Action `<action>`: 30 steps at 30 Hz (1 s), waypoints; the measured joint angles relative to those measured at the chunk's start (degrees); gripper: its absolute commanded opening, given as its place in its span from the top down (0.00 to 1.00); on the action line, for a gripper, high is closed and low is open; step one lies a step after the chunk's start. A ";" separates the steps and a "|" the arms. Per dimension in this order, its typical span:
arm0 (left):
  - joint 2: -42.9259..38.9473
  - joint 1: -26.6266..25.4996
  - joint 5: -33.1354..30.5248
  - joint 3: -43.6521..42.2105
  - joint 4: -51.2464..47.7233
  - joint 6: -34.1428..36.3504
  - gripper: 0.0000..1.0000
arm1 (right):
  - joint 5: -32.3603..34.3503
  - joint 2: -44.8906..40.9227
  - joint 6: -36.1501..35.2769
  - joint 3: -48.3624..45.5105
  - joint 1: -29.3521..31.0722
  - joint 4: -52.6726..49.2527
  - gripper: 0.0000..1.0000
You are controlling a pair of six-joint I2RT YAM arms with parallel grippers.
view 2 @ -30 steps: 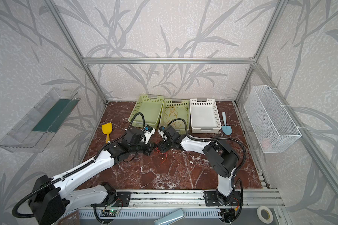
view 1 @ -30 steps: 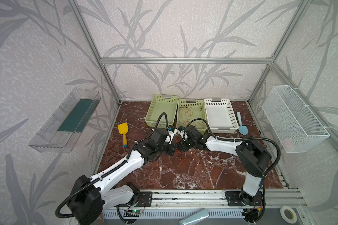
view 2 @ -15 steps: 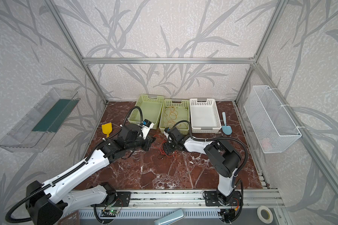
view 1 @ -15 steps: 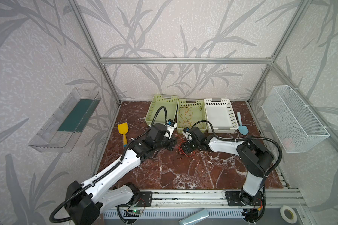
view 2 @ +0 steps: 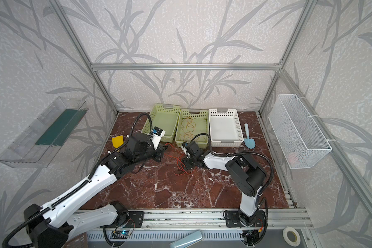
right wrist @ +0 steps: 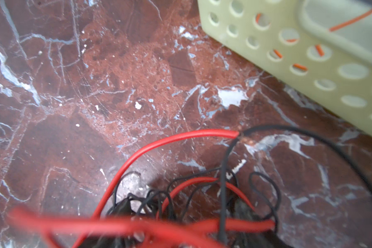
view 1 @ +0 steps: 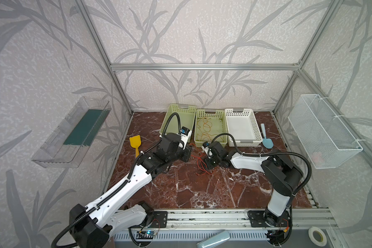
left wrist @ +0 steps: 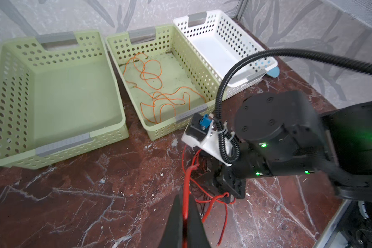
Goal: Untangle the cables
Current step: 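Pull the red wire with the left gripper up toward the farther green basket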
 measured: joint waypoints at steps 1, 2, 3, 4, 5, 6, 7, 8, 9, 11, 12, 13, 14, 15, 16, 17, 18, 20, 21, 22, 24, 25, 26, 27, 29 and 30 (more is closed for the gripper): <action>0.00 0.44 -0.28 -1.42 0.57 -0.48 1.00 | 0.17 -0.15 0.00 -0.13 -0.11 -0.24 0.26; -0.02 0.98 -0.55 -3.17 1.27 -1.18 1.00 | 0.28 -0.31 -0.04 -0.31 -0.26 -0.50 0.26; -0.02 1.64 -0.74 -4.96 1.77 -1.79 1.00 | 0.42 -0.44 -0.17 -0.37 -0.37 -0.74 0.26; -0.02 2.23 -0.96 -6.62 2.29 -2.38 1.00 | 0.57 -0.52 -0.22 -0.44 -0.48 -0.83 0.26; -0.04 2.91 -1.14 -8.33 2.54 -3.15 1.00 | 0.61 -0.55 -0.35 -0.48 -0.59 -0.85 0.26; -0.07 3.58 -1.22 -9.75 2.54 -3.82 1.00 | 0.61 -0.55 -0.42 -0.50 -0.66 -0.85 0.26; -0.15 4.07 -1.31 -10.64 2.49 -4.37 1.00 | 0.61 -0.55 -0.44 -0.50 -0.68 -0.85 0.27; -0.35 4.50 -1.44 -11.30 2.40 -4.79 1.00 | 0.61 -0.55 -0.52 -0.50 -0.70 -0.85 0.27; -0.68 4.90 -1.60 -11.47 2.25 -4.96 1.00 | 0.61 -0.55 -0.59 -0.50 -0.72 -0.85 0.27; -1.99 5.33 -1.68 -11.43 2.45 -5.11 1.00 | 0.61 -0.55 -0.63 -0.52 -0.74 -0.87 0.27; -2.80 5.42 -1.64 -11.19 2.27 -5.09 1.00 | 0.61 -0.55 -0.63 -0.52 -0.76 -0.87 0.27; -3.34 5.64 -1.62 -10.75 2.05 -5.07 1.00 | 0.61 -0.55 -0.66 -0.52 -0.76 -0.87 0.27; -3.72 5.66 -1.51 -10.08 1.81 -4.96 1.00 | 0.61 -0.55 -0.66 -0.52 -0.76 -0.87 0.27; -3.87 5.66 -1.42 -9.22 1.53 -4.83 1.00 | 0.63 -0.55 -0.66 -0.55 -0.76 -0.85 0.27; -3.93 5.66 -1.36 -8.39 1.20 -4.70 1.00 | 0.66 -0.55 -0.66 -0.61 -0.76 -0.85 0.27; -4.02 5.66 -1.36 -7.48 0.74 -4.50 1.00 | 0.68 -0.55 -0.68 -0.63 -0.76 -0.83 0.27; -4.15 5.66 -1.38 -6.60 0.17 -4.22 1.00 | 0.70 -0.55 -0.74 -0.70 -0.76 -0.79 0.27; -4.70 5.66 -1.38 -5.18 -0.85 -3.65 1.00 | 0.70 -0.59 -0.83 -0.94 -0.76 -0.48 0.28; -5.09 5.66 -1.38 -4.28 -1.55 -3.19 1.00 | 0.68 -0.63 -0.85 -1.03 -0.76 -0.37 0.28; -5.40 5.66 -1.38 -3.50 -2.12 -2.73 1.00 | 0.66 -0.66 -0.87 -1.11 -0.76 -0.26 0.28; -5.90 5.68 -1.44 -1.25 -3.54 -1.97 1.00 | 0.66 -0.70 -0.90 -1.29 -0.76 -0.04 0.28; -5.97 5.68 -1.46 -0.20 -3.93 -1.68 1.00 | 0.68 -0.70 -0.90 -1.31 -0.76 0.00 0.28; -6.01 5.70 -1.51 1.29 -4.26 -1.16 1.00 | 0.68 -0.70 -0.90 -1.33 -0.76 0.04 0.28; -6.01 5.70 -1.49 2.62 -4.59 -0.74 1.00 | 0.68 -0.70 -0.90 -1.33 -0.76 0.04 0.28; -6.01 5.70 -1.49 4.98 -5.31 -0.09 1.00 | 0.68 -0.70 -0.90 -1.33 -0.79 0.11 0.28; -6.01 5.70 -1.49 6.19 -5.81 0.35 1.00 | 0.70 -0.70 -0.90 -1.36 -0.79 0.15 0.28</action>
